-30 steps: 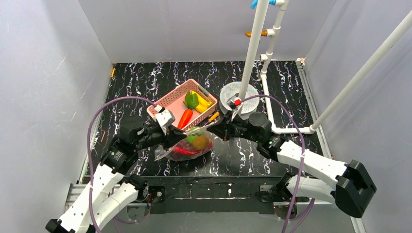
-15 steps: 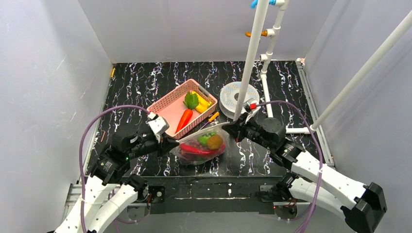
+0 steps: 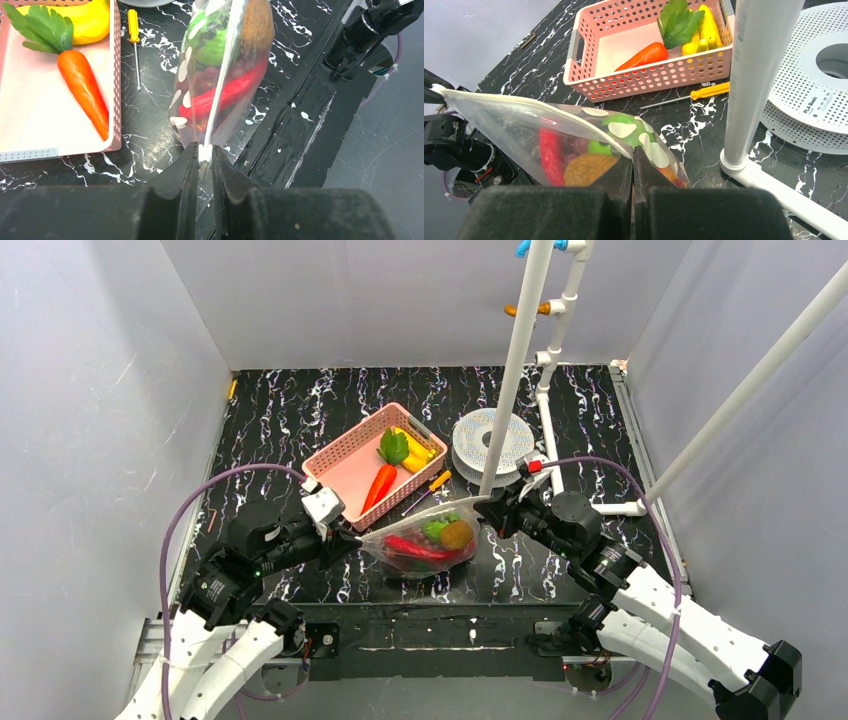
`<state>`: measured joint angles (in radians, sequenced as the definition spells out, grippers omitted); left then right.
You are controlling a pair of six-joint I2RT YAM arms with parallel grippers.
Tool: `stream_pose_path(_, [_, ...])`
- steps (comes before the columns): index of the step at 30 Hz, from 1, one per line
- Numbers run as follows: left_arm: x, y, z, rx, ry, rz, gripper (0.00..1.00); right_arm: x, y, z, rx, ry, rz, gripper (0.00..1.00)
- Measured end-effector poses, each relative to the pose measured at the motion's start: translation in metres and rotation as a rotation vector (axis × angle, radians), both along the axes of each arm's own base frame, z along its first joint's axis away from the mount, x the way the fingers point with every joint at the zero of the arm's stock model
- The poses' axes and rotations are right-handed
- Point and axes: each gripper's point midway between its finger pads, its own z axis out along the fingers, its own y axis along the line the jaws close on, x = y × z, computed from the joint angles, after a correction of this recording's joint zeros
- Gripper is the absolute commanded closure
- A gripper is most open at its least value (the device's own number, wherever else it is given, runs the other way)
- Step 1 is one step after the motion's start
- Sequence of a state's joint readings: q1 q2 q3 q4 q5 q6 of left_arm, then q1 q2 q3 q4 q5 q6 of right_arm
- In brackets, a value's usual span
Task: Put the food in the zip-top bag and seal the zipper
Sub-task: Zip the zipper food storage bag at the center of the board, then place the zipper food storage bag at the center of the board.
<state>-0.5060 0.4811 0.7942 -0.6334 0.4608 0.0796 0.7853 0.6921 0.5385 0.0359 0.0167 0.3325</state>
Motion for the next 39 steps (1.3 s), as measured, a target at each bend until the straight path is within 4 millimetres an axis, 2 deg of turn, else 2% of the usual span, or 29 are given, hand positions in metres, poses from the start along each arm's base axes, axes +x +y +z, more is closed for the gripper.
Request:
stream_pose_path(7, [-0.004, 0.003, 0.002, 0.000, -0.010, 0.006, 1.00, -0.006, 0.000, 0.000, 0.000, 0.003, 0.026, 0.99])
stream_pose_path(10, [-0.006, 0.004, 0.002, -0.001, 0.004, 0.010, 1.00, -0.014, 0.002, -0.004, -0.016, 0.016, 0.073, 0.99])
stream_pose_path(13, [-0.009, 0.004, 0.012, -0.018, 0.004, 0.012, 1.00, -0.027, 0.003, -0.004, -0.021, 0.034, 0.139, 0.99])
stream_pose_path(18, [-0.009, 0.003, 0.033, -0.065, -0.021, 0.023, 1.00, -0.054, 0.015, 0.023, 0.022, 0.062, 0.296, 0.99])
stream_pose_path(21, [-0.004, 0.002, 0.037, -0.087, -0.016, 0.052, 0.99, -0.062, 0.021, 0.036, 0.052, 0.085, 0.349, 0.99])
stream_pose_path(23, [0.002, 0.004, 0.036, -0.088, 0.000, 0.096, 0.92, -0.060, 0.022, 0.030, 0.050, 0.123, 0.336, 0.99])
stream_pose_path(26, [0.013, 0.006, 0.029, -0.073, 0.041, 0.161, 0.81, -0.049, 0.018, 0.006, 0.000, 0.234, 0.241, 0.99])
stream_pose_path(29, [0.023, 0.006, 0.018, -0.046, 0.097, 0.203, 0.56, -0.031, 0.011, -0.022, -0.059, 0.340, 0.109, 0.99])
stream_pose_path(31, [0.028, 0.006, 0.012, -0.032, 0.127, 0.230, 0.44, -0.019, 0.002, -0.039, -0.089, 0.400, 0.008, 0.99])
stream_pose_path(34, [0.033, 0.011, 0.008, -0.019, 0.140, 0.274, 0.23, -0.003, -0.011, -0.055, -0.115, 0.466, -0.130, 0.99])
stream_pose_path(36, [0.036, 0.015, 0.008, -0.017, 0.130, 0.309, 0.18, 0.008, -0.019, -0.063, -0.133, 0.499, -0.215, 0.99])
stream_pose_path(39, [0.038, 0.024, 0.013, -0.021, 0.098, 0.359, 0.16, 0.018, -0.028, -0.073, -0.158, 0.526, -0.301, 0.99])
